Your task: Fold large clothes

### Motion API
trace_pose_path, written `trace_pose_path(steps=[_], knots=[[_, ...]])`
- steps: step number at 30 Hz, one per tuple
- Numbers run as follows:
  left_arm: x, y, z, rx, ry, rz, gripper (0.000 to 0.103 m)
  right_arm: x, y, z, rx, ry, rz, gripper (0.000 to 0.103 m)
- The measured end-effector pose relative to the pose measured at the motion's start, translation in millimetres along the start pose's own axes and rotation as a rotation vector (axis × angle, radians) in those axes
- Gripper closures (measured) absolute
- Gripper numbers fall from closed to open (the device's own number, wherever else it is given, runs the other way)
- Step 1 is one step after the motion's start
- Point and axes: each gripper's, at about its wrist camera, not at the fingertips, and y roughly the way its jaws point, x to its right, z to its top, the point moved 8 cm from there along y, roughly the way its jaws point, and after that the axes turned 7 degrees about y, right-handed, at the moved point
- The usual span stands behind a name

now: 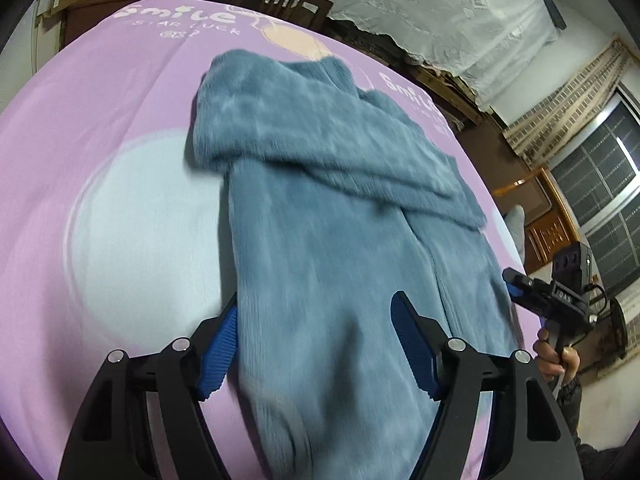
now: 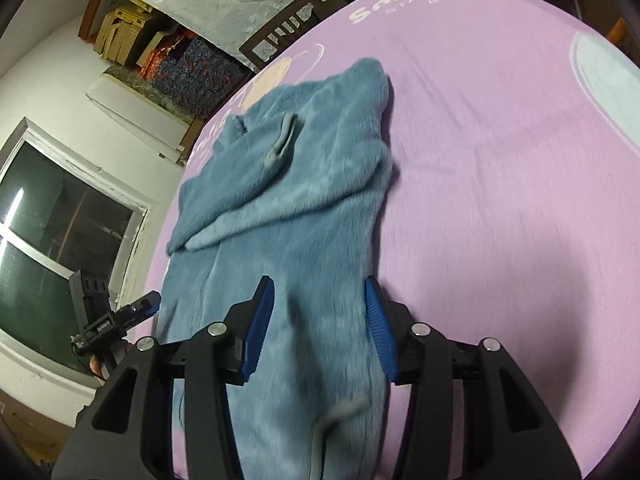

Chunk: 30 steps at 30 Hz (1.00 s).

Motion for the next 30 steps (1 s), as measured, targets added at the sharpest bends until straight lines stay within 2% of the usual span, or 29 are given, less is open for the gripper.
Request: trace_pose_path(steps=[6,10,13,16,18,21,25,30], knots=[[22,-22,-49,-0.011,0.036,-0.011,0.030,2,-31,-45,-0.024,-0.048,-0.020,0.056],[35,-29,-69,-0.006,0.054,-0.025,0.031,5,-47,-82,-0.061,-0.067,-0.006,0.056],[43,-29,-78,-0.017,0.072,-0.045,0.043,2,-51,-103,-0.075,-0.087,-0.005,0.056],[47,-26,-82,-0.010,0.101,-0.027,0.043,-6,-52,-121,-0.086,-0.116,0.010,0.057],[46,-25,-79,-0.009,0.089,-0.038,0.047,-10,-50,-122,-0.075,-0.139,0.000,0.057],[42,-24,-79,-0.012,0.059,-0.049,0.059,-13,-46,-117,-0.068,-0.124,0.004,0.057],[34,-28,-82,-0.005,0.035,-0.038,0.079,-9,-41,-113,-0.062,-0.117,-0.013,0.080],[28,-32,-78,0.011,0.015,-0.038,0.089,-7,-42,-111,-0.058,-0.108,0.000,0.084]])
